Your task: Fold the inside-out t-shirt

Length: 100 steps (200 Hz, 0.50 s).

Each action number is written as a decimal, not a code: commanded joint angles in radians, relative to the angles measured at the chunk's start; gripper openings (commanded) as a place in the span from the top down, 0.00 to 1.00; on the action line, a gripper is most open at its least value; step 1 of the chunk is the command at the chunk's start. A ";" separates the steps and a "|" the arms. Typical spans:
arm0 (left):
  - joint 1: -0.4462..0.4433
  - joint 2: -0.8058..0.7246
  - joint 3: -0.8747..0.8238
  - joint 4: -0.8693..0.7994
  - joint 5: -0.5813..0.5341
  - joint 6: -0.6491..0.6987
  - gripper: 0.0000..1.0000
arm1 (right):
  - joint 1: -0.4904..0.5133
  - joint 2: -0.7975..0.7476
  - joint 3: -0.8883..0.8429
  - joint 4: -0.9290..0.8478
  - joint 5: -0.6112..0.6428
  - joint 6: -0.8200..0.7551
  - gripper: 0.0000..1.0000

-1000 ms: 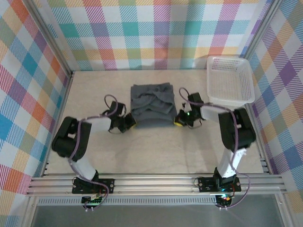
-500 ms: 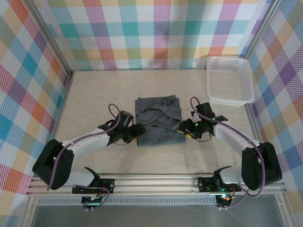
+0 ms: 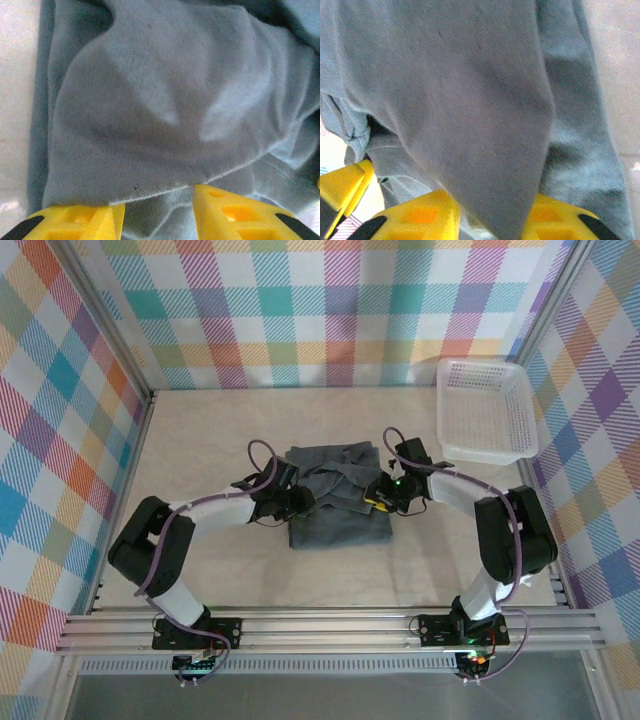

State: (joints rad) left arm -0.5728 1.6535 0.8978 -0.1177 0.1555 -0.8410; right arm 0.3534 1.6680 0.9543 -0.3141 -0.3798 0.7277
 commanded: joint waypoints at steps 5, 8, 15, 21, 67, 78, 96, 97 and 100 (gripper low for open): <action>0.034 0.029 0.024 0.024 -0.022 0.031 0.60 | 0.005 -0.001 0.044 0.011 -0.022 0.001 0.87; 0.036 0.029 0.025 0.023 -0.021 0.033 0.60 | 0.004 -0.002 0.046 0.009 -0.021 0.001 0.90; 0.043 0.026 0.027 0.015 -0.010 0.038 0.60 | 0.005 -0.002 0.049 0.007 -0.023 0.002 0.95; 0.046 0.018 0.027 0.005 -0.003 0.045 0.58 | 0.005 -0.001 0.053 0.004 -0.030 0.003 0.97; 0.062 -0.148 -0.017 -0.147 -0.091 0.098 0.47 | 0.006 0.009 0.060 0.006 -0.033 0.018 1.00; 0.079 -0.141 -0.016 -0.151 -0.067 0.095 0.46 | 0.004 0.013 0.065 0.007 -0.036 0.019 1.00; 0.085 -0.099 -0.005 -0.123 -0.032 0.092 0.46 | 0.005 0.017 0.073 0.003 -0.032 0.016 1.00; 0.084 -0.095 -0.003 -0.120 -0.031 0.091 0.46 | 0.005 0.017 0.074 0.002 -0.032 0.015 1.00; 0.084 -0.086 -0.001 -0.114 -0.024 0.091 0.46 | 0.005 0.018 0.076 -0.001 -0.031 0.015 1.00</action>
State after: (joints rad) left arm -0.5060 1.5211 0.8928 -0.2115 0.1112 -0.7708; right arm 0.3534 1.6730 0.9955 -0.3145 -0.3950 0.7303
